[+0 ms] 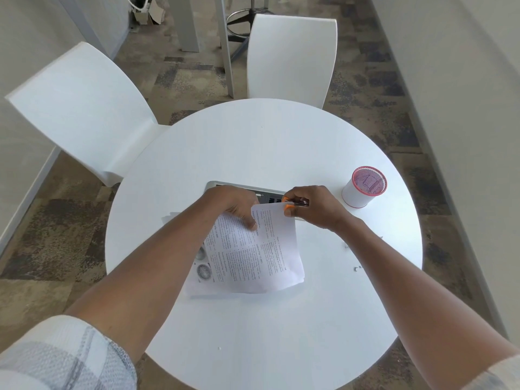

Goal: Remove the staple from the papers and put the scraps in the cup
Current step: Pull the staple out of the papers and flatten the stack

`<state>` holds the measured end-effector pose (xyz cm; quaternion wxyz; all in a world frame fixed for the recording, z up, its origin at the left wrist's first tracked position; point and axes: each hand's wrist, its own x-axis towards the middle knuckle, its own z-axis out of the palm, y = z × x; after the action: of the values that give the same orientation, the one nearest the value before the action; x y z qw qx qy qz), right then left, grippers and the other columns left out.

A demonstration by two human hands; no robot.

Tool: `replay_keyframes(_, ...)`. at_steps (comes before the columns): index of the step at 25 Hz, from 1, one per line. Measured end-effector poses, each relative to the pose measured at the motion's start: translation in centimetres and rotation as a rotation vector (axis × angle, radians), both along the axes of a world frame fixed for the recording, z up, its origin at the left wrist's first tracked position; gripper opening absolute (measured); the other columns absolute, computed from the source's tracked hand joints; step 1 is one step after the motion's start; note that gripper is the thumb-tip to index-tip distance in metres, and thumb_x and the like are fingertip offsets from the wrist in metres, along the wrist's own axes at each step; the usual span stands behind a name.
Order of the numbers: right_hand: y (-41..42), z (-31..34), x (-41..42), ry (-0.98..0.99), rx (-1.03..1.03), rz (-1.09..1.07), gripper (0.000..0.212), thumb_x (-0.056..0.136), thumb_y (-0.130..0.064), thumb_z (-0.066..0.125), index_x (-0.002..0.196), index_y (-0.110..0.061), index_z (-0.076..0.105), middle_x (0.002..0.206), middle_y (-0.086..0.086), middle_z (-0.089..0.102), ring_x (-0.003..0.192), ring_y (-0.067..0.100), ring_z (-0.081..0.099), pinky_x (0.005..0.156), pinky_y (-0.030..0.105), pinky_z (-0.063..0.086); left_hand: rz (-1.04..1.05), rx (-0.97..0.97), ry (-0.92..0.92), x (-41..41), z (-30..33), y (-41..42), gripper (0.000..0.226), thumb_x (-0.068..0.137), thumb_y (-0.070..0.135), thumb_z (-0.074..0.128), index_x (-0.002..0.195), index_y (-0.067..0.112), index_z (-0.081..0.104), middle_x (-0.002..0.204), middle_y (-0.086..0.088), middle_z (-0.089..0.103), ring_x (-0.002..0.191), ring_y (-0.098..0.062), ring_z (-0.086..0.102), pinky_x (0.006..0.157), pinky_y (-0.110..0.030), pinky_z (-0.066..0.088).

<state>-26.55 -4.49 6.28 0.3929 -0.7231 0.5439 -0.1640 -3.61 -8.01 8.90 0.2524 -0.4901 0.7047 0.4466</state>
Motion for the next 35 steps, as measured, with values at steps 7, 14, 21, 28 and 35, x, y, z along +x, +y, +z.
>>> replay_keyframes(7,-0.1,-0.3,0.1,0.06,-0.017,-0.047,0.016,0.072,-0.029,0.077,0.086,-0.027,0.07,0.075,-0.014,0.069,0.072,0.006,0.062,0.073,0.036,0.054,0.007,-0.006,-0.013,-0.3,0.1,0.1,0.038,0.085,0.03,0.078,0.12,0.019,0.069,0.093,0.006,0.07,0.086,-0.019,0.068,0.072,-0.031,0.052)
replay_keyframes(14,-0.2,-0.6,0.1,0.059,0.009,-0.086,0.015,0.073,-0.024,0.077,0.083,-0.024,0.065,0.069,-0.014,0.063,0.064,0.006,0.056,0.064,0.03,0.047,0.012,-0.012,-0.023,-0.5,-0.2,-0.1,0.03,0.083,0.032,0.08,0.11,0.022,0.071,0.108,-0.002,0.075,0.096,-0.025,0.072,0.088,-0.042,0.057)
replay_keyframes(21,-0.2,-0.6,0.0,-0.011,0.049,-0.164,0.023,0.078,-0.029,0.079,0.098,-0.022,0.068,0.085,-0.011,0.068,0.075,0.003,0.06,0.065,0.015,0.045,0.037,-0.034,-0.024,0.1,-0.1,-0.1,0.027,0.085,0.033,0.078,0.108,0.025,0.068,0.105,0.001,0.073,0.092,-0.022,0.069,0.08,-0.035,0.054)
replay_keyframes(28,1.5,-3.1,-1.1,0.01,0.048,-0.527,0.026,0.079,-0.031,0.079,0.094,-0.017,0.064,0.086,-0.002,0.067,0.081,0.02,0.062,0.064,0.029,0.046,0.092,-0.079,-0.042,2.0,-0.9,-0.5,0.032,0.083,0.038,0.079,0.106,0.026,0.062,0.106,0.003,0.07,0.096,-0.021,0.067,0.084,-0.036,0.053)
replay_keyframes(35,5.7,-8.0,0.0,0.399,0.101,-0.414,0.024,0.083,-0.031,0.069,0.087,-0.016,0.05,0.092,0.0,0.059,0.08,0.027,0.053,0.063,0.033,0.04,0.196,-0.055,0.013,3.7,-1.5,-0.7,0.037,0.076,0.047,0.08,0.105,0.029,0.069,0.101,0.004,0.076,0.089,-0.02,0.074,0.09,-0.045,0.058)
